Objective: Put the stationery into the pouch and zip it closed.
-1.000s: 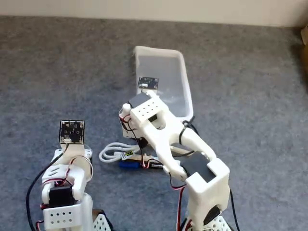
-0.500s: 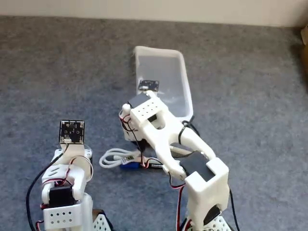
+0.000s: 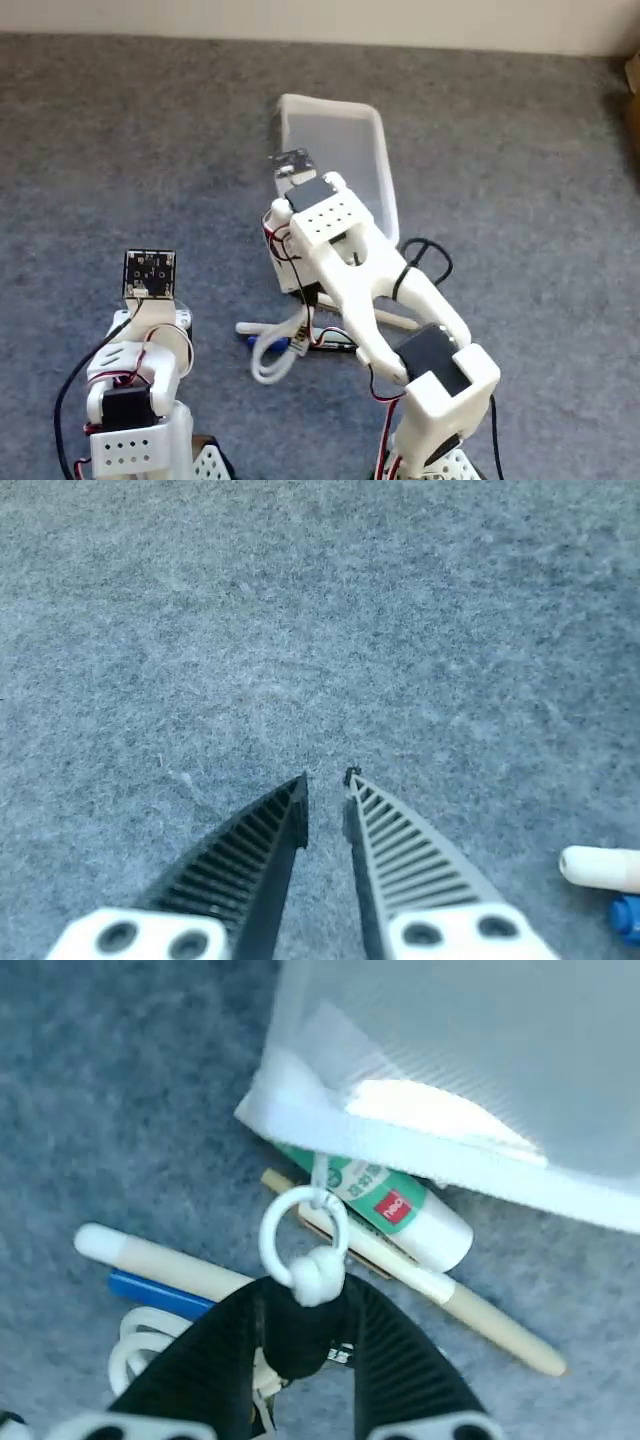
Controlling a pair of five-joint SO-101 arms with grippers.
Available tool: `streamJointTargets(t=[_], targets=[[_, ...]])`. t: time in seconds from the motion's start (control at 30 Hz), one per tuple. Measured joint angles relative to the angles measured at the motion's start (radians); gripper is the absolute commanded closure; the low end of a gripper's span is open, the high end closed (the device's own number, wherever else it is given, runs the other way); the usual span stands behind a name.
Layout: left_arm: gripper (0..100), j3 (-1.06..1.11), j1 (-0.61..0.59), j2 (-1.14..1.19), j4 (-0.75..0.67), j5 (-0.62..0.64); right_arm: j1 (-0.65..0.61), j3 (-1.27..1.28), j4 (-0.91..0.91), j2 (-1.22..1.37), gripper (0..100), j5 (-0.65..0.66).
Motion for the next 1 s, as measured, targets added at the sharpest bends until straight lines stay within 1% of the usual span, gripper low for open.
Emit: streamJointTargets(t=[0.07, 0.2, 0.37, 0.47, 0.53, 0.63, 0.7, 0.83, 0.9, 1.0], targets=[[92, 0.0, 0.0, 0.0, -0.003, 0.0, 0.0, 0.0, 0.003, -0.003, 99.5, 0.032], [92, 0.0, 0.0, 0.0, -0.015, 0.0, 0.0, 0.0, 0.011, -0.02, 99.5, 0.04], [92, -0.023, 0.0, 0.0, -0.017, 0.0, 0.002, 0.023, 0.009, -0.132, 99.5, 0.041], [92, -0.058, 0.0, 0.0, -0.018, 0.0, 0.002, 0.103, -0.008, -0.218, 99.5, 0.083], [89, -0.075, 0.0, 0.0, -0.018, 0.0, 0.002, 0.166, -0.021, -0.276, 99.5, 0.109], [77, -0.106, 0.0, 0.0, -0.018, 0.0, 0.002, 0.255, -0.075, -0.371, 99.5, 0.14], [71, -0.13, 0.0, 0.0, -0.018, 0.0, 0.002, 0.313, -0.101, -0.434, 99.5, 0.169], [71, -0.186, 0.0, 0.0, -0.017, 0.077, 0.002, 0.393, -0.127, -0.565, 99.5, 0.203], [71, -0.229, 0.005, 0.0, 0.006, 0.097, 0.002, 0.422, -0.137, -0.624, 99.5, 0.204], [71, -0.296, 0.08, -0.005, 0.081, 0.106, 0.002, 0.474, -0.166, -0.706, 99.5, 0.207]])
